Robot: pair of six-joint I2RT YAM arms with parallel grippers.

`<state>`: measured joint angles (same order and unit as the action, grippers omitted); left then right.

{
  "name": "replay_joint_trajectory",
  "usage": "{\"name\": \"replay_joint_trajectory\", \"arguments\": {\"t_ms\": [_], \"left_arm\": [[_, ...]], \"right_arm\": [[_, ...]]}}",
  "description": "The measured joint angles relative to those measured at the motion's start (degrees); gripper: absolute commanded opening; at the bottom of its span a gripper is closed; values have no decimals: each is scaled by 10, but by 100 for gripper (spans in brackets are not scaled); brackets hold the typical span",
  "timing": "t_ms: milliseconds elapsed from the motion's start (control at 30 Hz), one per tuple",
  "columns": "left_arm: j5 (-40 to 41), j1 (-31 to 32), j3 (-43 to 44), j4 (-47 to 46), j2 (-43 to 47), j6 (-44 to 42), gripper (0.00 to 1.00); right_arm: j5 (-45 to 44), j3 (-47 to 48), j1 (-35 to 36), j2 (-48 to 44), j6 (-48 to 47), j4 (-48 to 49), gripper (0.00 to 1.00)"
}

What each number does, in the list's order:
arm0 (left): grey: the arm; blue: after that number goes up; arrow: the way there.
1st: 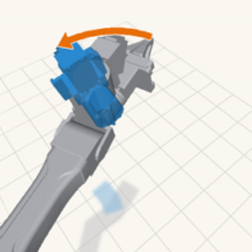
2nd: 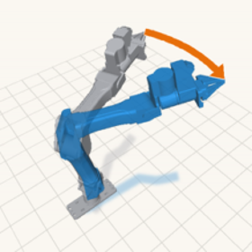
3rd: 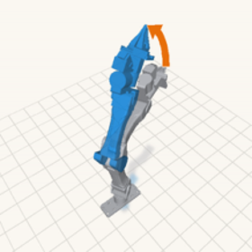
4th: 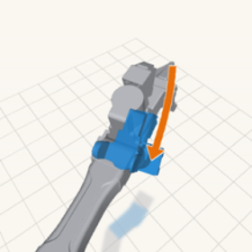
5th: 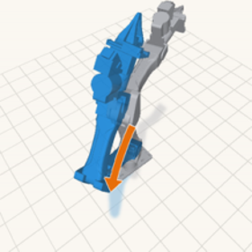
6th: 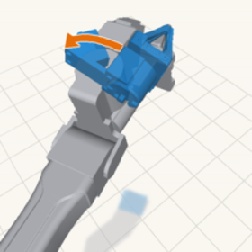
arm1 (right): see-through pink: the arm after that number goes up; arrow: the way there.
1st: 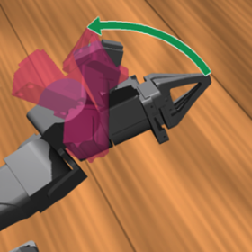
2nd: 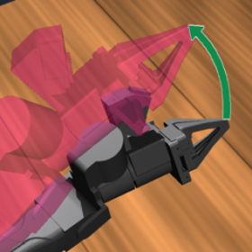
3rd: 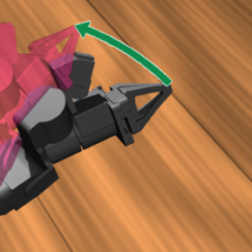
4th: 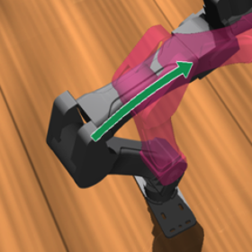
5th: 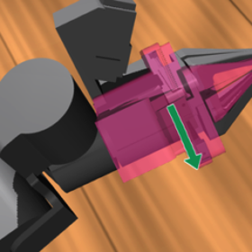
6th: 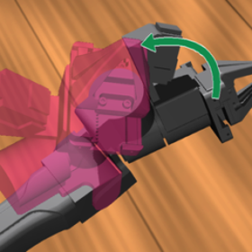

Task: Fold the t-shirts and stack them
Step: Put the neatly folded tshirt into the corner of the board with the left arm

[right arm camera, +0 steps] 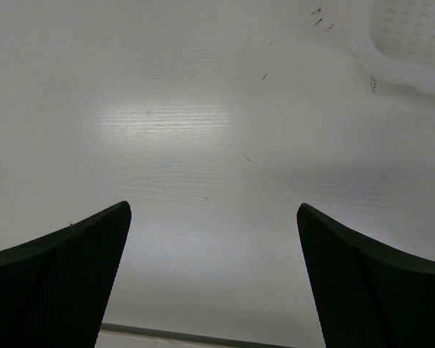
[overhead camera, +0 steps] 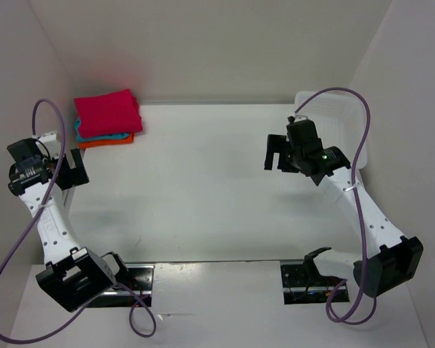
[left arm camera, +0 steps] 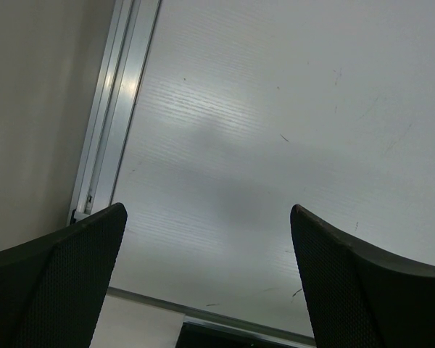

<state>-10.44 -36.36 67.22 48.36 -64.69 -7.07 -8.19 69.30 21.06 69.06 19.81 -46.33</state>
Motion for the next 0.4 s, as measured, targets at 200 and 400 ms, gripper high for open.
{"name": "replay_joint_trajectory", "arguments": {"t_ms": [200,400], "left_arm": [[-6,0,0,-2,-10,0,100],[-12,0,0,-6,-25,0,100]], "right_arm": [[1,0,0,0,0,0,100],[1,-5,-1,-1,0,3,100]]}}
